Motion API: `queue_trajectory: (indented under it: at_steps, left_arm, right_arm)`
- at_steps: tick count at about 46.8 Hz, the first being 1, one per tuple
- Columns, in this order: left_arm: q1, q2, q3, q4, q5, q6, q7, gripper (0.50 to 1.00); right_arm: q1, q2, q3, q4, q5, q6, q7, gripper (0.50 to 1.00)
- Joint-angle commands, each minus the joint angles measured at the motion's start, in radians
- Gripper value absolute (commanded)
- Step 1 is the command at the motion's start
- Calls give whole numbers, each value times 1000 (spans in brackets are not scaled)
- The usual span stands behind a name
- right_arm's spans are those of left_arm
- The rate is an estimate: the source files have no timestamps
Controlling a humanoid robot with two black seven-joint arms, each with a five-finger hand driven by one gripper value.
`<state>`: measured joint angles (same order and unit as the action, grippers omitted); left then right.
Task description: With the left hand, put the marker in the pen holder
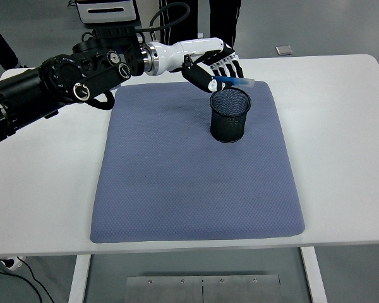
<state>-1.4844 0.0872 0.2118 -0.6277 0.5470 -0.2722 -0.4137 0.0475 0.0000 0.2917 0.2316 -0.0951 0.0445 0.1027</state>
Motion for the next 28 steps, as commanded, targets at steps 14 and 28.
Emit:
queue_trajectory:
  at_steps: [14, 28]
  left_arm:
    - [95, -55, -22, 23, -133, 16, 0, 500]
    - [139, -72, -74, 23, -176, 50, -1, 500]
  right_arm:
    - [0, 0, 0, 0, 0, 0, 0, 1000]
    - [0, 0, 0, 0, 0, 0, 0, 1000]
